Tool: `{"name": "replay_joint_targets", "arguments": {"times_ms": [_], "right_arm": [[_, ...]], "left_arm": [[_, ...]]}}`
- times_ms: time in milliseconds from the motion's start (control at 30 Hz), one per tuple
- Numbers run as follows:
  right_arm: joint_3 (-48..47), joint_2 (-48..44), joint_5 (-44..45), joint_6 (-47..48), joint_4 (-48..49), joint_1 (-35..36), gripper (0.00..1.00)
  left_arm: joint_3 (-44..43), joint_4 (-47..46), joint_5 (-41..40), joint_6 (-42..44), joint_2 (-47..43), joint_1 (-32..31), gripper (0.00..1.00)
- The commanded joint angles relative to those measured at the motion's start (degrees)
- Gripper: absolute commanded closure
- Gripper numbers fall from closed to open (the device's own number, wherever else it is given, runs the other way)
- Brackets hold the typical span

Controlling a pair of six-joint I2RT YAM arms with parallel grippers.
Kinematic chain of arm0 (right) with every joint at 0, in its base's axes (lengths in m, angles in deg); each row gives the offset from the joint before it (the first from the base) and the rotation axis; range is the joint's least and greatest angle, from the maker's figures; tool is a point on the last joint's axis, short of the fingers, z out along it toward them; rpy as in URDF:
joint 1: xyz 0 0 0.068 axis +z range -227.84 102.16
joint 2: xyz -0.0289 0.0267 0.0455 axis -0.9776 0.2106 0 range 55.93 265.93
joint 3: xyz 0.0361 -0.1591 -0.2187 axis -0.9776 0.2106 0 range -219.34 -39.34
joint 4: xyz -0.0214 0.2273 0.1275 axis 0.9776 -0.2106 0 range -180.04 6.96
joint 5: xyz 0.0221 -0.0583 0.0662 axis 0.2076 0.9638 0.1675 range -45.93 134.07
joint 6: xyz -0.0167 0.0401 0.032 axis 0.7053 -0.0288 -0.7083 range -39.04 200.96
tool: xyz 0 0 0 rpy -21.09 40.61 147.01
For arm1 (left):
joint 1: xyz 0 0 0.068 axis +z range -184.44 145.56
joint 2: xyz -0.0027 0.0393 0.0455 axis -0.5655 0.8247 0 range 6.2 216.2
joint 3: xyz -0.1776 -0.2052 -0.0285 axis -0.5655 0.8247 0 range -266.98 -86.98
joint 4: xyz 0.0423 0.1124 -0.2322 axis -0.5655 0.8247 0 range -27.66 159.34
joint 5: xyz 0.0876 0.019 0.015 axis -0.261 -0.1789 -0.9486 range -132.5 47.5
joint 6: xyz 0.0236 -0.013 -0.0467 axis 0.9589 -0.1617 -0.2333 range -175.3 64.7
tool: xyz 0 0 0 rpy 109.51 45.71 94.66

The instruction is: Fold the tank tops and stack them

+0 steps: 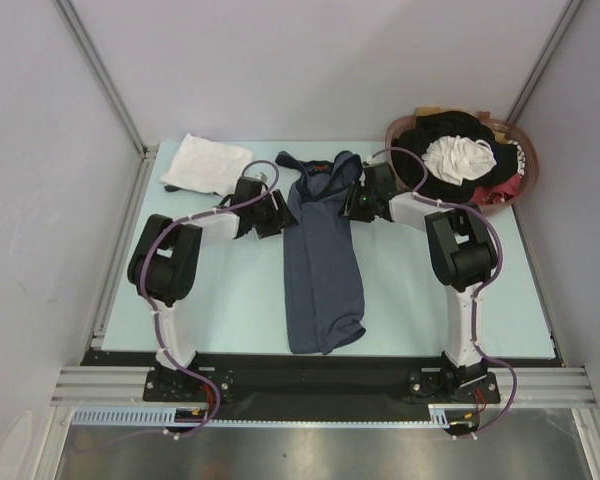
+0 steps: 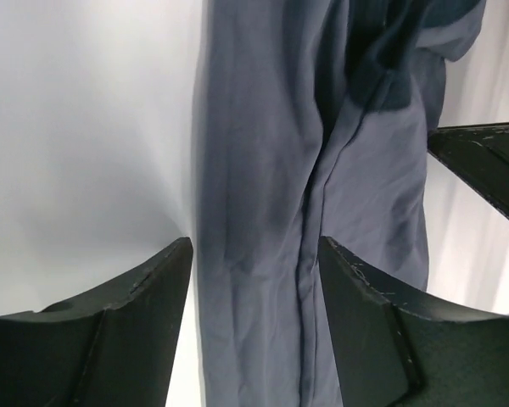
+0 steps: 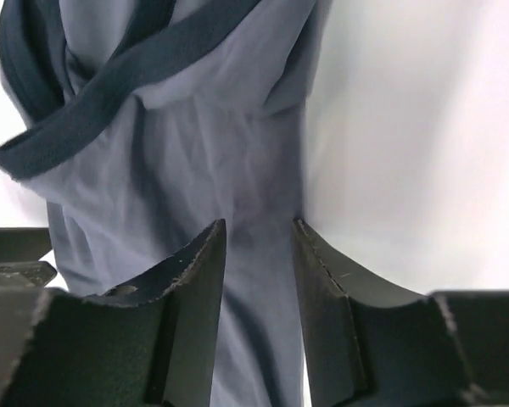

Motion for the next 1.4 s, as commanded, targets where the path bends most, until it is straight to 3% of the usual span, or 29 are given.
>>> {"name": "replay_joint_targets", "arguments": {"times_ms": [0, 100, 133, 200, 233, 333, 500, 600, 633, 700, 733, 833, 933, 1100, 1267, 1367], "right_arm": [[-2.9, 2.4, 1.1, 1.2, -1.4, -0.5, 0.58], [-5.4, 4.0, 2.3, 1.6, -3.0, -0.4, 0.68], [-6.1, 4.4, 2.5, 1.9, -3.3, -0.4, 0.76], [-8.8, 5.9, 3.2, 2.2, -5.0, -0.4, 0.81], [-9.6, 6.4, 3.2, 2.6, -5.5, -0.6, 0.89], [-13.9, 9.1, 3.4, 2.7, -7.4, -0.6, 1.0], [-22.7, 14.6, 3.9, 2.4, -11.0, -1.8, 1.0], [-27.0, 16.8, 3.1, 2.1, -12.3, -2.8, 0.99], [-27.7, 17.5, 2.4, 2.2, -12.5, -2.9, 0.82], [-27.6, 16.8, 2.0, 2.5, -12.5, -3.2, 0.71], [-26.1, 14.7, 1.8, 2.9, -12.1, -3.0, 0.6], [-22.1, 10.4, 1.4, 6.0, -10.3, -2.4, 0.49], [-19.0, 4.5, 3.3, 8.6, -11.4, -0.8, 0.45], [1.3, -12.9, 4.4, 8.2, -5.5, 1.0, 0.41], [18.7, -27.9, 4.4, 8.6, -5.1, 5.3, 0.41], [33.5, -41.7, 5.6, 7.4, -4.9, 8.8, 0.39]], "left_arm": [[-3.0, -1.8, -0.1, 0.0, 2.2, 0.0, 0.34], [-4.7, -1.4, -1.2, -0.1, 4.2, -0.1, 0.43], [-5.5, -0.7, -1.2, -0.1, 5.4, -0.1, 0.48], [-8.3, 1.0, -1.5, 0.2, 6.7, -0.1, 0.62], [-9.3, 2.0, -1.5, 0.4, 7.9, -0.1, 0.65], [-13.3, 4.7, -3.0, 1.2, 10.1, 0.0, 0.85], [-20.3, 7.5, -3.2, 1.4, 13.6, 1.4, 0.9], [-26.4, 10.7, -3.1, 2.3, 16.8, 2.3, 0.87], [-28.4, 12.1, -3.1, 2.7, 18.5, 2.7, 0.78], [-31.2, 14.3, -3.1, 3.8, 19.1, 2.9, 0.65], [-30.8, 14.4, -4.2, 4.1, 17.8, 2.9, 0.49], [-22.4, 9.5, -5.9, 4.3, 10.5, 2.8, 0.31], [-14.2, 7.4, -6.7, 4.9, 3.0, 2.7, 0.26], [3.4, 3.2, -8.4, 4.4, -13.5, 0.5, 0.18], [19.6, 3.5, -13.1, 3.9, -27.7, -8.4, 0.15], [28.7, 4.1, -16.6, 1.3, -38.8, -15.6, 0.16]]}}
